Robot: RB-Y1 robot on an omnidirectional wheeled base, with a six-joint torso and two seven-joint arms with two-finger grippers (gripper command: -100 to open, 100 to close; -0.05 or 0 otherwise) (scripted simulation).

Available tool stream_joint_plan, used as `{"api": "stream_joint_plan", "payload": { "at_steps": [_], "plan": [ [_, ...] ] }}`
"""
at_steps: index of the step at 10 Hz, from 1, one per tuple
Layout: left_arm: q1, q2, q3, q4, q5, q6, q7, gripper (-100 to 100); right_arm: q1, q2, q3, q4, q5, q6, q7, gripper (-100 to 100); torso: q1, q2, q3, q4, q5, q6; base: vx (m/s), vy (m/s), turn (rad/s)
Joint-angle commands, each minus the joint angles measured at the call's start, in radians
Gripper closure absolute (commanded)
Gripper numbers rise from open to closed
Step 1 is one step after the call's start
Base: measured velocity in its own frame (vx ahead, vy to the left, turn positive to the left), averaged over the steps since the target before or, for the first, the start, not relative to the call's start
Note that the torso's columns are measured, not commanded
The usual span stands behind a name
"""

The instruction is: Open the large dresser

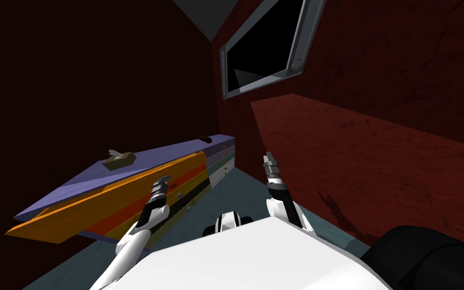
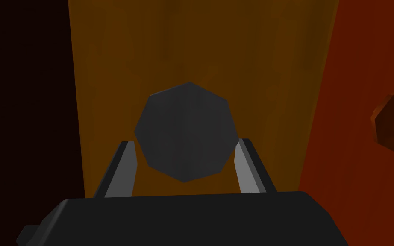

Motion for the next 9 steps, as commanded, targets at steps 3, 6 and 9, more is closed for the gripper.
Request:
{"api": "stream_joint_plan", "payload": {
  "at_steps": [3, 6, 9],
  "plan": [
    [-0.090, 0.048, -0.009, 0.141, 0.014, -0.022, 0.007, 100, 0.000, 0.000, 0.000, 0.000, 0.000, 0.000, 0.000, 0, 0.008, -0.006, -0.004, -0.004, 0.003, -0.003, -0.031, -0.015, -0.011],
    [-0.110, 0.048, -0.009, 0.198, 0.014, -0.022, 0.007, 100, 0.000, 0.000, 0.000, 0.000, 0.000, 0.000, 0.000, 0, 0.005, 0.000, 0.000, -0.001, 0.001, -0.006, -0.058, -0.046, 0.004],
    [-0.183, 0.093, -0.011, 0.235, 0.028, -0.042, 0.012, 100, 0.000, 0.000, 0.000, 0.000, 0.000, 0.000, 0.000, 0, 0.000, 0.009, 0.004, 0.006, -0.006, -0.009, -0.079, -0.053, 0.001]
  ]
}}
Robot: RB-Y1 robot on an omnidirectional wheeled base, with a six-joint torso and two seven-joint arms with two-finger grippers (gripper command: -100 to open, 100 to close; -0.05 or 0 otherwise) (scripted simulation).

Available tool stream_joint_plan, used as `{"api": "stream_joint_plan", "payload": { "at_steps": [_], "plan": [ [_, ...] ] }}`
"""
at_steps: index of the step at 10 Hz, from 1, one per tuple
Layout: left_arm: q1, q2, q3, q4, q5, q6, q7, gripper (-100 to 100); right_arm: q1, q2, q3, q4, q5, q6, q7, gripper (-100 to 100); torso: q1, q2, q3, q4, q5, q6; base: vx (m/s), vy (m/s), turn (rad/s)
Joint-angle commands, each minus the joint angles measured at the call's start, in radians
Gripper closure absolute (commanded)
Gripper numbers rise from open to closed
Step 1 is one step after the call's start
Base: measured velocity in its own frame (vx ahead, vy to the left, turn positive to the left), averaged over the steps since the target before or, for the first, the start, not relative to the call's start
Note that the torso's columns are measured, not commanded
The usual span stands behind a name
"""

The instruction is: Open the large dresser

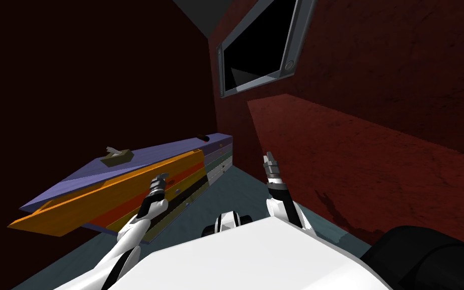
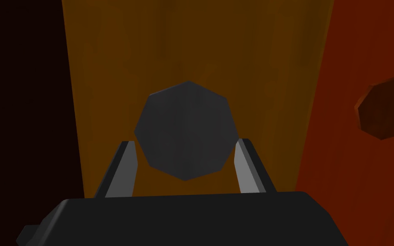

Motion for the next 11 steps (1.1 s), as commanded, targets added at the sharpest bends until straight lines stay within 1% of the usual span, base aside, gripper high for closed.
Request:
{"api": "stream_joint_plan", "payload": {
  "at_steps": [1, 2, 3, 4, 5, 6, 7, 9, 11],
  "plan": [
    [-0.055, 0.014, -0.007, 0.065, -0.001, -0.030, 0.007, 100, 0.000, 0.000, 0.000, 0.000, 0.000, 0.000, 0.000, 0, -0.002, 0.000, 0.000, 0.002, -0.002, 0.002, -0.010, -0.014, 0.012],
    [-0.055, 0.014, -0.007, 0.105, -0.001, -0.030, 0.007, 100, 0.000, 0.000, 0.000, 0.000, 0.000, 0.000, 0.000, 0, -0.002, -0.001, 0.000, 0.002, -0.002, 0.003, 0.011, 0.006, -0.018],
    [-0.055, 0.014, -0.007, 0.121, -0.001, -0.030, 0.007, 100, 0.000, 0.000, 0.000, 0.000, 0.000, 0.000, 0.000, 0, 0.000, -0.003, -0.001, 0.000, 0.000, 0.002, 0.012, 0.006, -0.016],
    [-0.059, 0.016, -0.007, 0.114, -0.001, -0.032, 0.009, 100, 0.000, 0.000, 0.000, 0.000, 0.000, 0.000, 0.000, 0, 0.003, -0.004, -0.003, -0.003, 0.002, 0.001, 0.000, 0.000, 0.000],
    [-0.041, 0.026, -0.054, 0.092, -0.019, -0.032, 0.058, 100, 0.000, 0.000, 0.000, 0.000, 0.000, 0.000, 0.000, 0, 0.004, -0.005, -0.003, -0.003, 0.003, 0.001, 0.031, -0.100, 0.277],
    [-0.032, 0.031, -0.077, 0.079, -0.029, -0.032, 0.082, 100, 0.000, 0.000, 0.000, 0.000, 0.000, 0.000, 0.000, 0, 0.000, -0.004, -0.003, -0.004, 0.002, -0.005, 0.094, -0.155, 0.347],
    [-0.023, 0.036, -0.100, 0.066, -0.038, -0.031, 0.106, 100, 0.001, 0.000, 0.000, 0.000, 0.000, 0.000, 0.000, 0, 0.001, -0.004, -0.003, -0.003, 0.001, -0.006, 0.091, -0.173, 0.322],
    [-0.005, 0.045, -0.146, 0.039, -0.056, -0.030, 0.154, 100, 0.000, 0.000, 0.000, 0.000, 0.000, 0.000, 0.000, 0, 0.006, -0.001, -0.001, -0.003, 0.003, -0.002, 0.042, -0.141, 0.283],
    [0.013, 0.055, -0.192, 0.013, -0.075, -0.029, 0.202, 100, 0.000, 0.000, 0.000, 0.000, 0.000, 0.000, 0.000, 0, 0.006, -0.002, -0.001, -0.002, 0.003, -0.002, 0.036, -0.129, 0.282]
  ]
}}
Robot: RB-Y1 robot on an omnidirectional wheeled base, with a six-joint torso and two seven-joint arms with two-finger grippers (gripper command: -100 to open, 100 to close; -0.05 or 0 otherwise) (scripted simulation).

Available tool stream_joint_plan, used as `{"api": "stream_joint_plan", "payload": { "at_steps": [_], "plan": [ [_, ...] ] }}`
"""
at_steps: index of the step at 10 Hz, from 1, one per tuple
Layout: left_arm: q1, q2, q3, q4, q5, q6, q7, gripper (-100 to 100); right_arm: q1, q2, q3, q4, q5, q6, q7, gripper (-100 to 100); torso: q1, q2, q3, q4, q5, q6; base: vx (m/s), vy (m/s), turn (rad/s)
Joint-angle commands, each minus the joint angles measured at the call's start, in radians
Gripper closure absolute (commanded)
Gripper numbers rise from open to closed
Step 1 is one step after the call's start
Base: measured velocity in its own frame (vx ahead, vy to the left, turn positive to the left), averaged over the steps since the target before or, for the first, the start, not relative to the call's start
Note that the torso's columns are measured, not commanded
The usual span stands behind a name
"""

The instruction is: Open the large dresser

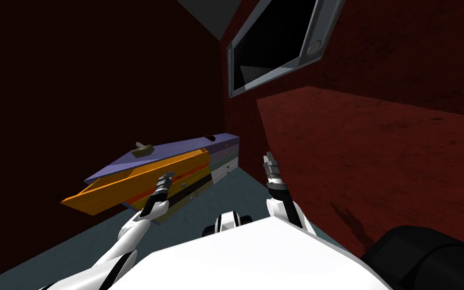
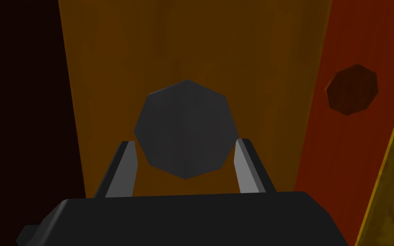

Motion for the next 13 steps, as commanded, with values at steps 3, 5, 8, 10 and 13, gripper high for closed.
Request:
{"api": "stream_joint_plan", "payload": {
  "at_steps": [3, 5, 8, 10, 13],
  "plan": [
    [0.014, 0.017, -0.071, -0.018, -0.029, -0.007, 0.073, 100, 0.000, 0.000, 0.000, 0.000, 0.000, 0.000, 0.000, 0, 0.000, -0.002, -0.001, -0.002, 0.001, 0.001, 0.025, -0.099, 0.175],
    [0.016, 0.016, -0.079, -0.022, -0.032, -0.006, 0.082, 100, -0.001, 0.000, 0.000, 0.000, 0.000, 0.000, 0.000, 0, 0.000, 0.002, 0.001, -0.002, 0.002, 0.003, -0.139, -0.052, 0.012],
    [0.016, 0.014, -0.088, -0.027, -0.036, -0.002, 0.086, 100, -0.001, 0.000, 0.000, 0.000, 0.000, 0.000, 0.000, 0, -0.002, -0.001, -0.001, -0.002, 0.002, 0.002, -0.191, -0.102, 0.018],
    [0.022, 0.012, -0.090, -0.035, -0.037, 0.002, 0.085, 100, 0.000, 0.000, 0.000, 0.000, 0.000, 0.000, 0.000, 0, 0.001, -0.008, -0.005, -0.001, 0.000, 0.003, -0.115, -0.051, 0.014],
    [-0.035, -0.042, -0.067, -0.044, -0.070, 0.045, 0.048, -100, 0.000, 0.000, 0.000, 0.000, 0.000, 0.000, 0.000, 0, 0.003, -0.007, -0.004, -0.002, 0.002, 0.002, -0.047, 0.047, 0.106]
  ]
}}
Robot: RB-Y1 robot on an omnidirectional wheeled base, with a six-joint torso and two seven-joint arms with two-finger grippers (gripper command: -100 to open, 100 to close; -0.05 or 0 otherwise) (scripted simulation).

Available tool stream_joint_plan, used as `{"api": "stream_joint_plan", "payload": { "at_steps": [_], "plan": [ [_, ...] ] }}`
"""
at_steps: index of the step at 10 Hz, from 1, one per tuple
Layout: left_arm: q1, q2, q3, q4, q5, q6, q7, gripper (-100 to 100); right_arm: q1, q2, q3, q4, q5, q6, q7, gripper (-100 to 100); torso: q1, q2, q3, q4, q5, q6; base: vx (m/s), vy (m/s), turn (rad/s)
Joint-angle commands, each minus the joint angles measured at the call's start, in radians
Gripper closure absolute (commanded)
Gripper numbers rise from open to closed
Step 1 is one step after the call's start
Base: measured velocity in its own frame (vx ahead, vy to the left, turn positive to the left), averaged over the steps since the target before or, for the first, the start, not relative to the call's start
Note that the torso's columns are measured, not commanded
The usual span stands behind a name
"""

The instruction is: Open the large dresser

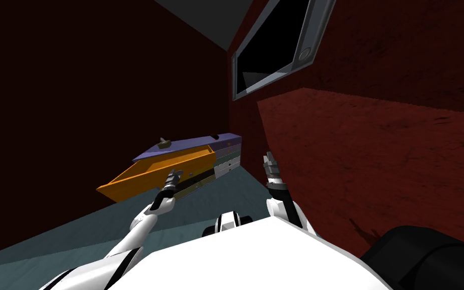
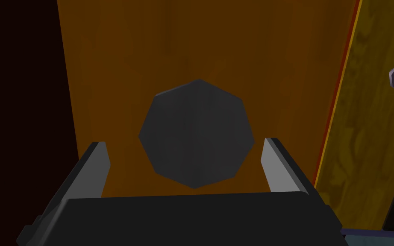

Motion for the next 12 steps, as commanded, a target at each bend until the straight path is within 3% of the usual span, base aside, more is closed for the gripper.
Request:
{"api": "stream_joint_plan", "payload": {
  "at_steps": [1, 2, 3, 5, 6, 10, 12],
  "plan": [
    [-0.034, -0.045, 0.020, -0.034, -0.026, 0.055, -0.037, -100, 0.000, 0.000, 0.000, 0.000, 0.000, 0.000, 0.000, 0, -0.002, 0.000, 0.000, 0.000, -0.001, 0.000, -0.016, 0.067, 0.097],
    [-0.061, -0.073, 0.030, -0.038, -0.043, 0.078, -0.055, -100, 0.000, 0.000, 0.000, 0.000, 0.000, 0.000, 0.000, 0, -0.004, 0.003, 0.001, 0.001, -0.002, 0.000, -0.033, 0.093, 0.142],
    [-0.061, -0.073, 0.030, -0.038, -0.043, 0.078, -0.055, -100, 0.000, 0.000, 0.000, 0.000, 0.000, 0.000, 0.000, 0, -0.004, 0.005, 0.003, 0.002, -0.002, 0.000, -0.028, 0.063, 0.052],
    [-0.116, -0.128, 0.050, -0.047, -0.077, 0.123, -0.090, -100, 0.000, 0.000, 0.000, 0.000, 0.000, 0.000, 0.000, 0, -0.007, 0.006, 0.004, 0.002, -0.002, 0.000, -0.038, 0.061, 0.126],
    [-0.116, -0.128, 0.050, -0.047, -0.077, 0.123, -0.090, -100, 0.000, 0.000, 0.000, 0.000, 0.000, 0.000, 0.000, 0, -0.006, 0.006, 0.004, 0.002, -0.002, 0.000, -0.035, 0.049, 0.045],
    [-0.226, -0.239, 0.089, -0.064, -0.145, 0.213, -0.162, -100, 0.000, 0.000, 0.000, 0.000, 0.000, 0.000, 0.000, 0, -0.008, 0.011, 0.007, 0.008, -0.005, 0.001, -0.042, 0.073, 0.139],
    [-0.198, -0.241, 0.086, -0.089, -0.143, 0.238, -0.162, -100, 0.000, 0.000, 0.000, 0.000, 0.000, 0.000, 0.000, 0, -0.011, 0.016, 0.010, 0.012, -0.007, -0.001, -0.010, 0.049, 0.004]
  ]
}}
